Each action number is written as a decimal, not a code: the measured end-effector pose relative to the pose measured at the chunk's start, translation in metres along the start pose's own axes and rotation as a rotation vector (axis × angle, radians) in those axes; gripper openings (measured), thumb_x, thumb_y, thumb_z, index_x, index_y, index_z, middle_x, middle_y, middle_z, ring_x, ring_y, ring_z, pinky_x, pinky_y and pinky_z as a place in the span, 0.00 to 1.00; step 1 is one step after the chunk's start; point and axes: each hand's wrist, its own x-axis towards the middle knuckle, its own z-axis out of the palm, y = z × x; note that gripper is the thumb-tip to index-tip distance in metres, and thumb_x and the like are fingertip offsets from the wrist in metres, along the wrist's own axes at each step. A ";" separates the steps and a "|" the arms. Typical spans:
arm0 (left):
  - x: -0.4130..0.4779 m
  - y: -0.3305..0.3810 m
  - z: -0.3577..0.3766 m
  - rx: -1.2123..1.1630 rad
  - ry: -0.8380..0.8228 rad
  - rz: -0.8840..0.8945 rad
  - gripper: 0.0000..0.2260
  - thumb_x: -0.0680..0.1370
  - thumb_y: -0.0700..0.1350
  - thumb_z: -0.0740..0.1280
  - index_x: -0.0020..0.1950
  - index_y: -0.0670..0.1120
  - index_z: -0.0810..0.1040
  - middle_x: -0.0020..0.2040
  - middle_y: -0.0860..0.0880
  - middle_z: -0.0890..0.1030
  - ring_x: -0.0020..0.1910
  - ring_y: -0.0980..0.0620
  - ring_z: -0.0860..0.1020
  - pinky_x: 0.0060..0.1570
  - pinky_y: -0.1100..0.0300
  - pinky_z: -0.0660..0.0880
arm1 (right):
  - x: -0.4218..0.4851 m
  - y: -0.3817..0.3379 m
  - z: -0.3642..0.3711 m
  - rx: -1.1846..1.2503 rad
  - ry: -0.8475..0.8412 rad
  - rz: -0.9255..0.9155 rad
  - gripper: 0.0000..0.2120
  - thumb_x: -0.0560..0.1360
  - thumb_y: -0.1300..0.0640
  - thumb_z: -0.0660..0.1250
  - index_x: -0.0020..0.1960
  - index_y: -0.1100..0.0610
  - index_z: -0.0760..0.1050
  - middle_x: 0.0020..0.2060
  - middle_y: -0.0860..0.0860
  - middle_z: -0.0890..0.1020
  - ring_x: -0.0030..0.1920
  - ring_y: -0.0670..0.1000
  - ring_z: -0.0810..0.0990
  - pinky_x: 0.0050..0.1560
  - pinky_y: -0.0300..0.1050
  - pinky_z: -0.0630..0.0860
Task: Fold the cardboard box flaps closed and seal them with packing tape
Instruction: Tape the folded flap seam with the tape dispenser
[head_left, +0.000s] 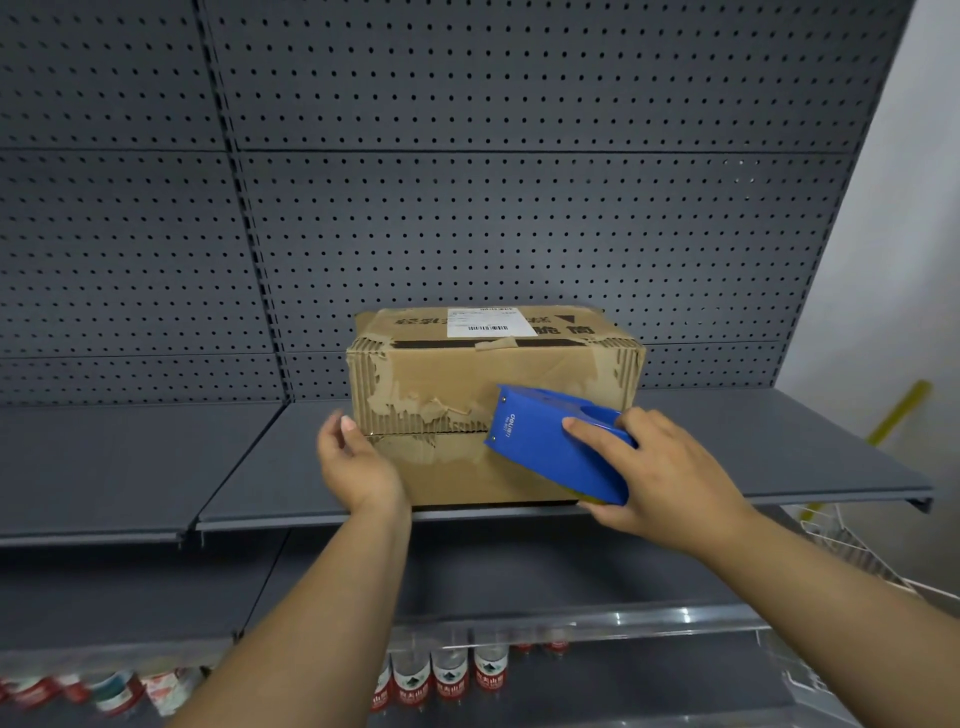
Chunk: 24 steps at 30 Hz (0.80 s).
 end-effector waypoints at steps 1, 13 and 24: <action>0.000 -0.003 0.001 0.004 -0.008 0.009 0.15 0.81 0.53 0.53 0.60 0.48 0.74 0.53 0.49 0.80 0.54 0.48 0.78 0.55 0.53 0.75 | 0.000 0.000 0.001 0.002 0.002 0.000 0.42 0.54 0.43 0.78 0.65 0.51 0.67 0.39 0.55 0.77 0.34 0.55 0.76 0.34 0.45 0.75; 0.002 -0.019 -0.007 0.312 -0.180 0.230 0.20 0.80 0.55 0.53 0.67 0.48 0.71 0.60 0.46 0.78 0.60 0.45 0.75 0.61 0.46 0.71 | -0.003 0.000 0.005 -0.012 -0.027 -0.012 0.41 0.56 0.41 0.77 0.65 0.50 0.66 0.39 0.54 0.77 0.34 0.54 0.76 0.33 0.44 0.76; -0.007 0.001 0.007 0.580 -0.122 0.374 0.36 0.73 0.64 0.58 0.76 0.50 0.51 0.75 0.46 0.62 0.72 0.44 0.63 0.67 0.42 0.63 | 0.000 -0.002 0.003 -0.106 0.003 -0.026 0.42 0.54 0.41 0.77 0.64 0.50 0.67 0.39 0.54 0.77 0.34 0.54 0.76 0.33 0.46 0.77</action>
